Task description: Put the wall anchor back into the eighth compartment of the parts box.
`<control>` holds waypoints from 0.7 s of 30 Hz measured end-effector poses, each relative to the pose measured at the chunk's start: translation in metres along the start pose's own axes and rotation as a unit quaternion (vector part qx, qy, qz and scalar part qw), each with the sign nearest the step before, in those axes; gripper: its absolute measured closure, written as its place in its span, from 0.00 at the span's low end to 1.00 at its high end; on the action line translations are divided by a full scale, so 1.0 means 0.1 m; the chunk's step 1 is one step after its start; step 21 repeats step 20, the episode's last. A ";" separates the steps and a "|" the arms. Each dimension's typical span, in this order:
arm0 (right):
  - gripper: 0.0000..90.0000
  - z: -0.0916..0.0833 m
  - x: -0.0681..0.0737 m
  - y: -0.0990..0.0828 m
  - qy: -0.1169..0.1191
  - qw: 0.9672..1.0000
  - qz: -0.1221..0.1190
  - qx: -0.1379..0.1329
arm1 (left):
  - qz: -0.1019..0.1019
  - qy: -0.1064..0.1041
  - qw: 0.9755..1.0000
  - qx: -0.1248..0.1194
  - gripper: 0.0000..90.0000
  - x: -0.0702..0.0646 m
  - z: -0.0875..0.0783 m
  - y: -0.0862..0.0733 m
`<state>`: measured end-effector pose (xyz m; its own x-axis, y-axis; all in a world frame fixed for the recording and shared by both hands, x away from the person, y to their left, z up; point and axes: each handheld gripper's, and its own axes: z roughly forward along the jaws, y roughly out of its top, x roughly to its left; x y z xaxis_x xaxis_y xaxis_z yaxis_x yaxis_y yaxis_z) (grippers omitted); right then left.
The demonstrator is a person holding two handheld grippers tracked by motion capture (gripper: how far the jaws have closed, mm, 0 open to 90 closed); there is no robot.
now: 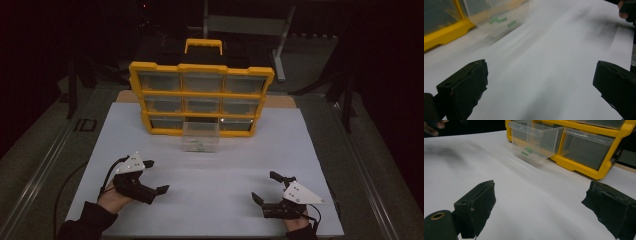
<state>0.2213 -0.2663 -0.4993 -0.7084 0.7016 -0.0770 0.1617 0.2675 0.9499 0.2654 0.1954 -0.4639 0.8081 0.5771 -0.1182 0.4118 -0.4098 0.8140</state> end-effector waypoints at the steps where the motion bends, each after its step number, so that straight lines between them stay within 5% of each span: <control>1: 0.09 0.00 0.00 0.00 0.000 1.000 -0.001 0.000 | -0.003 0.000 1.000 -0.002 0.00 0.00 0.00 -0.02; 11: 0.09 0.00 0.01 0.00 0.001 1.000 -0.001 0.003 | -0.024 0.009 1.000 -0.005 0.00 -0.01 -0.02 -0.34; 21: 0.09 0.01 0.01 0.00 0.003 1.000 -0.002 0.004 | -0.025 0.016 0.999 -0.011 0.00 -0.01 -0.02 -0.41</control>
